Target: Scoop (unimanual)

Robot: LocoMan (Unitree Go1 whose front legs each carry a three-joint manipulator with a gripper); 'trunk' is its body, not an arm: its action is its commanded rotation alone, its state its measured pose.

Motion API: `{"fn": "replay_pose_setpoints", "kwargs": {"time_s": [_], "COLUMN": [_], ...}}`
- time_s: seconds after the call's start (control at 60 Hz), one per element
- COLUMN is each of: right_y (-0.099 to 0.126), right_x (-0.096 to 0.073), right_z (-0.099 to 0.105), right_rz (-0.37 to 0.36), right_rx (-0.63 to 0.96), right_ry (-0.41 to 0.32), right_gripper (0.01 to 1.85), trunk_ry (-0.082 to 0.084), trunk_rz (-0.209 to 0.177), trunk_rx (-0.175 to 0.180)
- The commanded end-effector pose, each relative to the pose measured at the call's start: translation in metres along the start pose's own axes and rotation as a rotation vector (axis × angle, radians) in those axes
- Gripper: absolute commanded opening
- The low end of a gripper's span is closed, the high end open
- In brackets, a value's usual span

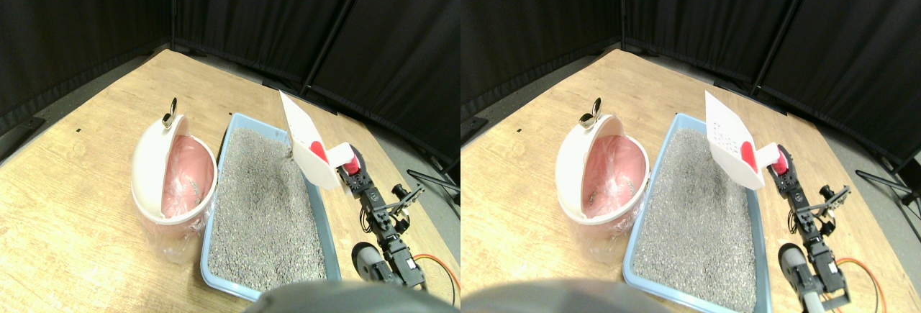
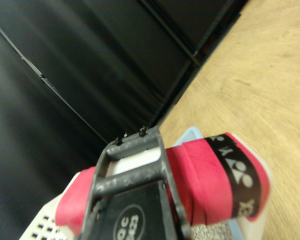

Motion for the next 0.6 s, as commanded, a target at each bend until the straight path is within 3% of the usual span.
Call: {"fn": "replay_pose_setpoints", "kwargs": {"time_s": [0.017,0.6], "right_y": [0.0117,0.0181], "right_x": [0.0042,0.0071], "right_z": [0.0025,0.0012], "right_rz": [0.047,0.081], "right_rx": [0.064,-0.012], "right_ry": [-0.052,-0.012], "right_gripper": [0.05,0.05], "trunk_ry": [-0.014,-0.011], "trunk_rz": [0.008,0.019], "trunk_rx": [-0.011,-0.018]}}
